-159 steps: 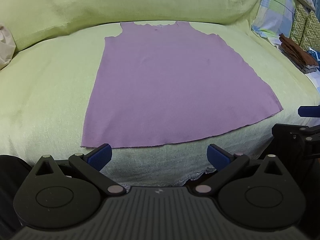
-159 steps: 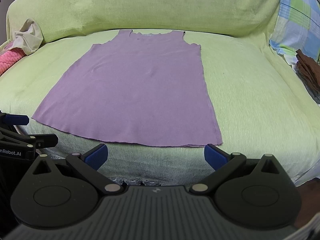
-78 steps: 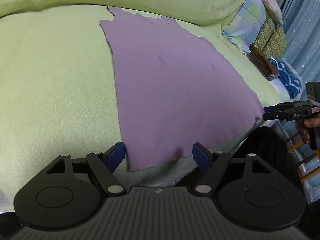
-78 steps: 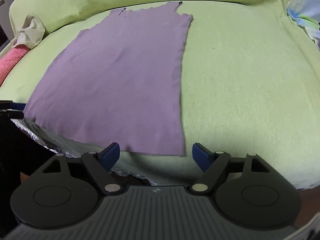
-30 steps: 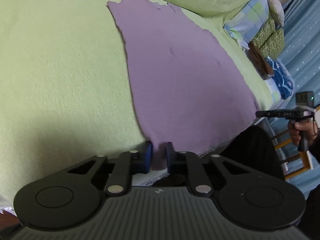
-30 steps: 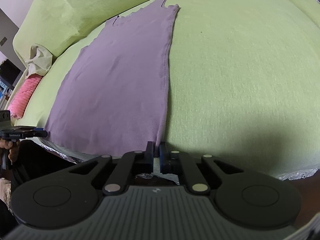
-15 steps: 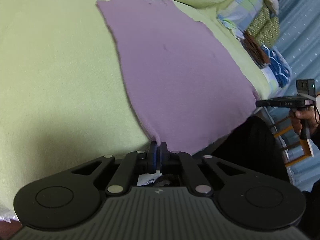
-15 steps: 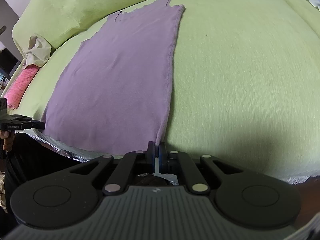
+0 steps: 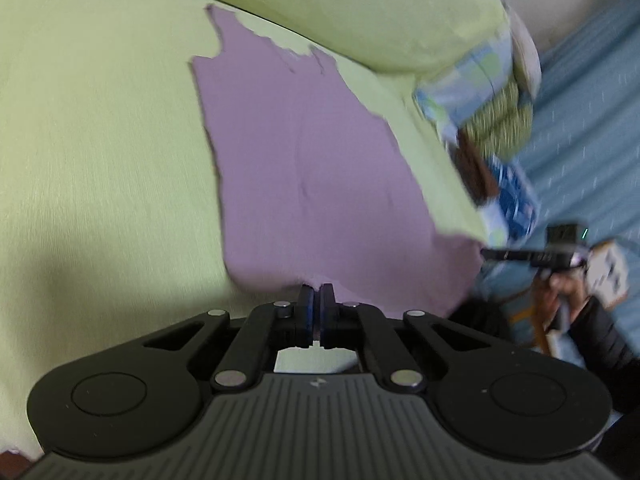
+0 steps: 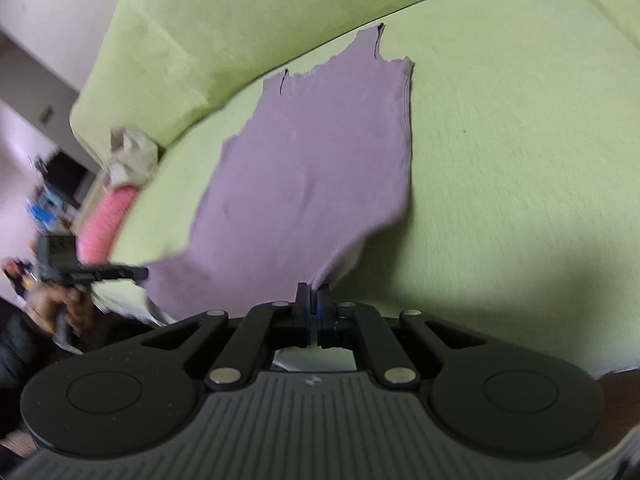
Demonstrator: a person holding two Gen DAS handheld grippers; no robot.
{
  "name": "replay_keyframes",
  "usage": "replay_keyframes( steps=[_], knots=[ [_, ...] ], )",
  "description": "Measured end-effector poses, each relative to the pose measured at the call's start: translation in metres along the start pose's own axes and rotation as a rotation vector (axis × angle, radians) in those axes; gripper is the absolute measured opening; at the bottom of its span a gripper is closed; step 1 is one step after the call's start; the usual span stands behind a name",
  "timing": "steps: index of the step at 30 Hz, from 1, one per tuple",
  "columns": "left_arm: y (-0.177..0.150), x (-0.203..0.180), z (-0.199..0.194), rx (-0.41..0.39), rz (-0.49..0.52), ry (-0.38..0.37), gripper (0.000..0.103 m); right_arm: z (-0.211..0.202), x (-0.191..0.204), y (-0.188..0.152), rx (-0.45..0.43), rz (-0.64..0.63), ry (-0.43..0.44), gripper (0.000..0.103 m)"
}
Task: Fold clothes
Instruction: 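Lift the hem with both grippers and fold it toward the shoulder straps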
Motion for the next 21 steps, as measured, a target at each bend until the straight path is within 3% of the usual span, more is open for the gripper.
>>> replay_keyframes(
  steps=[3, 11, 18, 21],
  knots=[
    [0.03, 0.027, 0.012, -0.013, -0.092, -0.031, 0.0, 0.019, -0.023, 0.029, -0.027, 0.084, 0.055, 0.002],
    [0.092, 0.063, 0.042, 0.046, -0.326, -0.049, 0.0, 0.056, -0.068, 0.082, 0.009, 0.348, 0.012, 0.002],
    [0.139, 0.053, 0.032, 0.12, -0.524, -0.051, 0.0, 0.047, -0.048, 0.136, 0.08, 0.496, -0.127, 0.001],
    [0.168, 0.05, 0.027, 0.13, -0.553, -0.052, 0.0, 0.043, -0.023, 0.165, 0.094, 0.481, -0.187, 0.001]
  ],
)
Point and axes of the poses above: each gripper's, at about its wrist camera, not at the fingertips, and z roughly the way its jaws point, x to its left, y to its top, the point moved 4 cm from there along z, roughly the way its jaws point, and after that the axes turned 3 degrees about x, right-handed, at the moved point
